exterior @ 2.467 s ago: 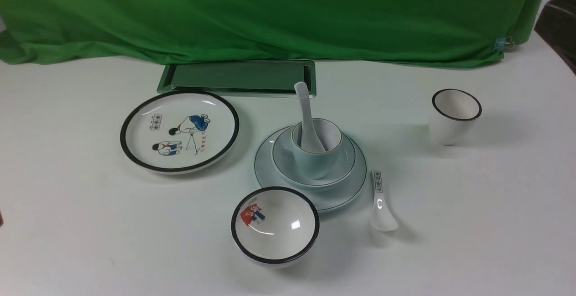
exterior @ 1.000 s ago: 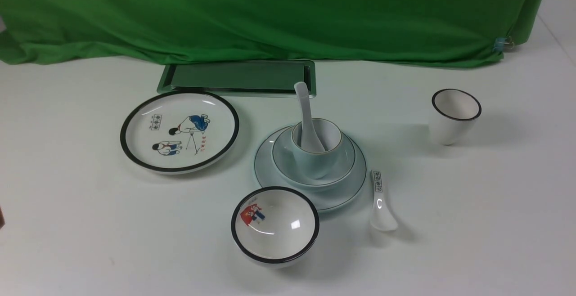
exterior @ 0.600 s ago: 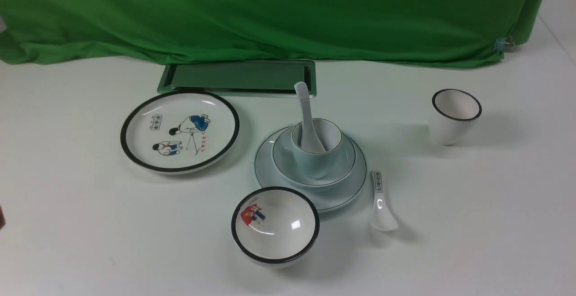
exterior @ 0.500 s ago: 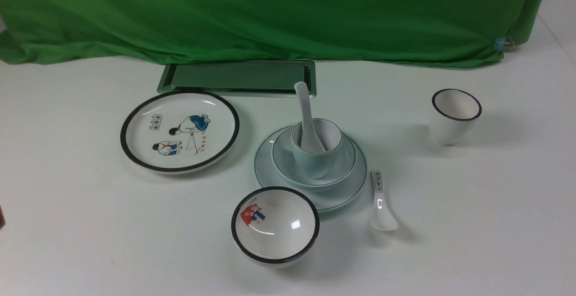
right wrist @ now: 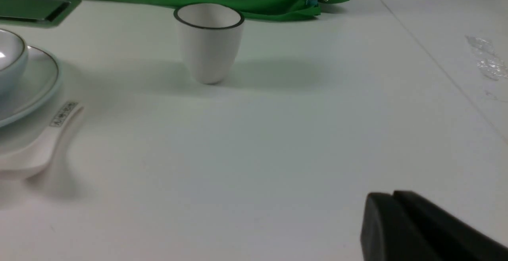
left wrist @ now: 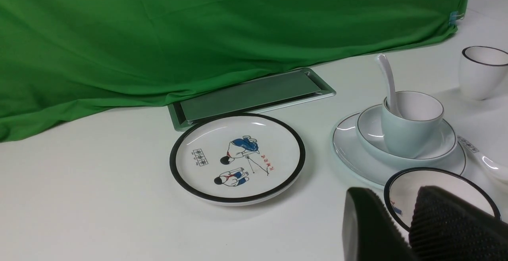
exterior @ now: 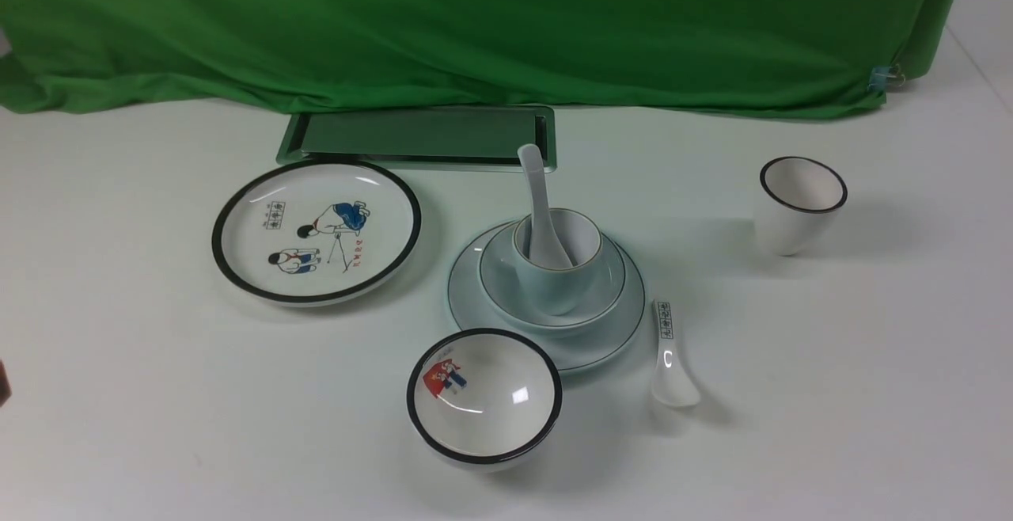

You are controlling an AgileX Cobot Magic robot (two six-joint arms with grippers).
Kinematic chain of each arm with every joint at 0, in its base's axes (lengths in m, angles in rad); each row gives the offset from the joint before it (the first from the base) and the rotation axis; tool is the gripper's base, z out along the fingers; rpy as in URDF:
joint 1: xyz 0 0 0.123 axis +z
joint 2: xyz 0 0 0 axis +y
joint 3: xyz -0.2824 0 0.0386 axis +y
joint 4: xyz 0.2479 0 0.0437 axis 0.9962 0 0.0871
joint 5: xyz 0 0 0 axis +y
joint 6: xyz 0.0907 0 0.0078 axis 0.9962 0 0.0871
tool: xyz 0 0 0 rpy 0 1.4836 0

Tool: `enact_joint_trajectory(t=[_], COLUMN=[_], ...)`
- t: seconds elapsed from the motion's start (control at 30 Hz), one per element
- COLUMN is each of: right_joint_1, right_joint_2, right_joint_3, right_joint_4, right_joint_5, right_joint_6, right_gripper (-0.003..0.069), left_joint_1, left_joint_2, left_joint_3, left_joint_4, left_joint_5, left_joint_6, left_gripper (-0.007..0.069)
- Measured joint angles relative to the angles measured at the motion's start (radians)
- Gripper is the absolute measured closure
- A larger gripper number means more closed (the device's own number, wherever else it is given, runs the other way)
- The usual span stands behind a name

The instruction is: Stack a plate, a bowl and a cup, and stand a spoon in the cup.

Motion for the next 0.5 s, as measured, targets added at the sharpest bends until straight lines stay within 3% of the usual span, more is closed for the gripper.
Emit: enact_joint_trajectory(t=[0.5], right_joint_1=[0.0], right_joint_2=[0.0], right_joint_3=[0.0], right_joint_4=[0.0], right_joint_5=[0.0], right_joint_6=[0.003], right_gripper=[0.0545], left_joint_1=[0.0], left_joint_2=[0.0], left_joint_3=[0.021], left_joint_4=[-0.014], left_joint_5=[-0.029], left_joint_6=[0.0], left_gripper=[0.0483])
